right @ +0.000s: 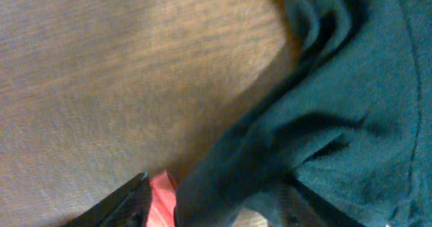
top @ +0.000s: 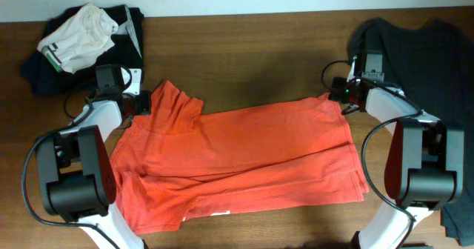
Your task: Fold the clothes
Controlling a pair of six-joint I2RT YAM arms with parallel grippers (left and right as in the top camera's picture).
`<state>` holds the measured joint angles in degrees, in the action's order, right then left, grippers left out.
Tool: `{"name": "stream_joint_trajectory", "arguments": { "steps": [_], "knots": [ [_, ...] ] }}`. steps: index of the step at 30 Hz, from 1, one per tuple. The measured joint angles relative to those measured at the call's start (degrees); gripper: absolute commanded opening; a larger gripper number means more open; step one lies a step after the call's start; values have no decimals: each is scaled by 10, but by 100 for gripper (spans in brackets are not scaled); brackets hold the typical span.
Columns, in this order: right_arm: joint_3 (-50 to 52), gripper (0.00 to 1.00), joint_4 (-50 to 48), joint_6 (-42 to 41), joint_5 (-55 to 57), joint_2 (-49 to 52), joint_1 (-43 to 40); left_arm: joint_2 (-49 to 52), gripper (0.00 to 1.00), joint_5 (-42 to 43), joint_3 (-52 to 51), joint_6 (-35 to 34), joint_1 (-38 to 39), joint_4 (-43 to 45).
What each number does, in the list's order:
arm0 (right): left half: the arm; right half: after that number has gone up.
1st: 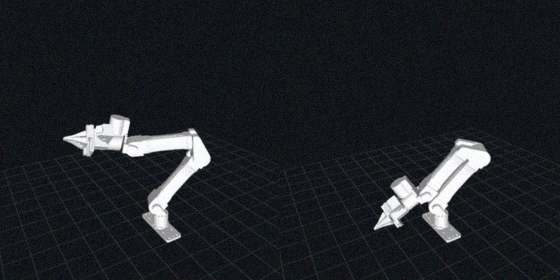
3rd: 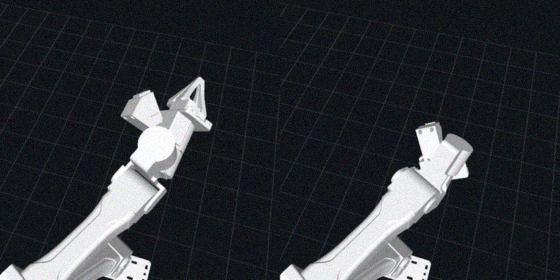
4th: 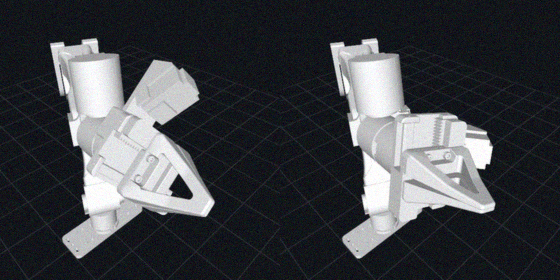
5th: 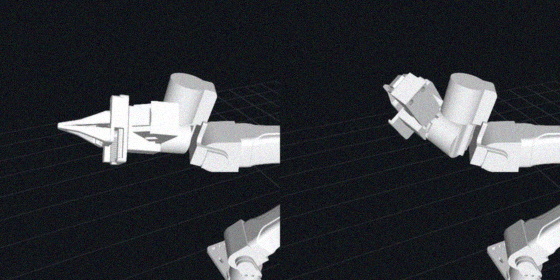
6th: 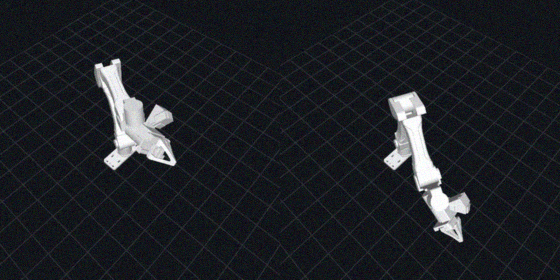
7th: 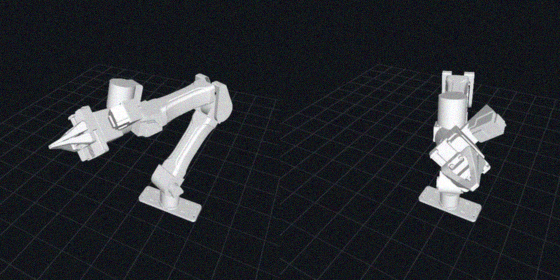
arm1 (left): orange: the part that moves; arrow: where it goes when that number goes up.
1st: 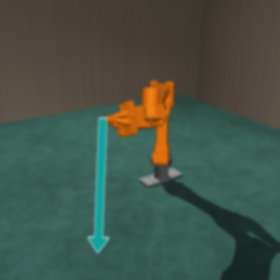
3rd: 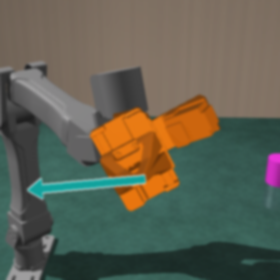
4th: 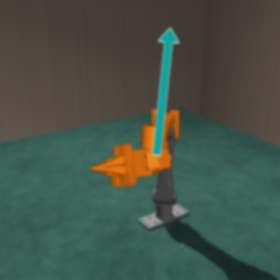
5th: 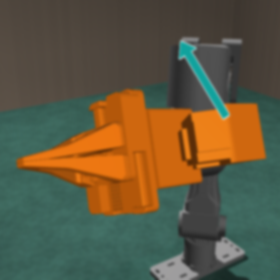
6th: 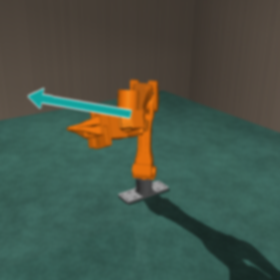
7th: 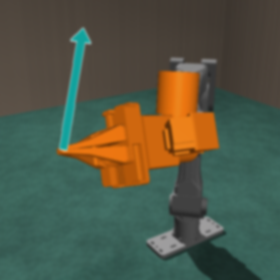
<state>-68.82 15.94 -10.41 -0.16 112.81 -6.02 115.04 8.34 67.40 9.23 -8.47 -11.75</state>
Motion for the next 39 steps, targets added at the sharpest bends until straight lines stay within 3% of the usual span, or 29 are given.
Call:
{"name": "stream_joint_trajectory", "arguments": {
  "steps": [1,4,6,7,8,9,12,13,16,20,27,29,30,31,32,34,37,39],
  "knots": [
    [-1,22,-2,-5,3,0,-2,0,0,0,0,0,0,0],
    [-7,8,8,-14,15,0,-25,0,0,0,0,0,0,0],
    [-12,4,29,-17,21,0,-60,0,0,0,0,0,0,0],
    [-17,18,55,-27,32,0,-77,0,0,0,0,0,0,0],
    [-27,60,82,-39,45,1,-91,0,0,0,0,0,0,0],
    [-42,68,109,-43,52,3,-103,0,0,0,0,0,0,0],
    [-175,76,253,-58,63,12,-144,0,0,0,0,0,0,0],
    [-209,82,265,-56,52,11,-145,0,0,0,0,0,0,1],
    [-268,83,278,24,-78,11,-126,1,0,0,0,0,0,3],
    [-219,88,254,90,-126,12,-52,1,0,0,0,0,0,4],
    [-142,88,200,82,-96,69,-1,1,0,0,0,0,0,4],
    [-143,83,195,71,-90,76,1,1,0,0,0,0,0,5],
    [-143,73,196,70,-88,77,1,1,0,0,0,0,0,5],
    [-144,49,195,65,-84,78,2,1,0,0,0,0,0,5],
    [-145,41,195,61,-80,80,3,1,0,0,0,0,0,5],
    [-145,37,196,58,-75,82,7,1,0,0,0,0,0,5],
    [-145,7,202,58,-74,83,20,2,0,0,0,0,0,9],
    [-145,4,209,49,-74,83,26,3,0,0,0,-1,0,11]
  ]
}}
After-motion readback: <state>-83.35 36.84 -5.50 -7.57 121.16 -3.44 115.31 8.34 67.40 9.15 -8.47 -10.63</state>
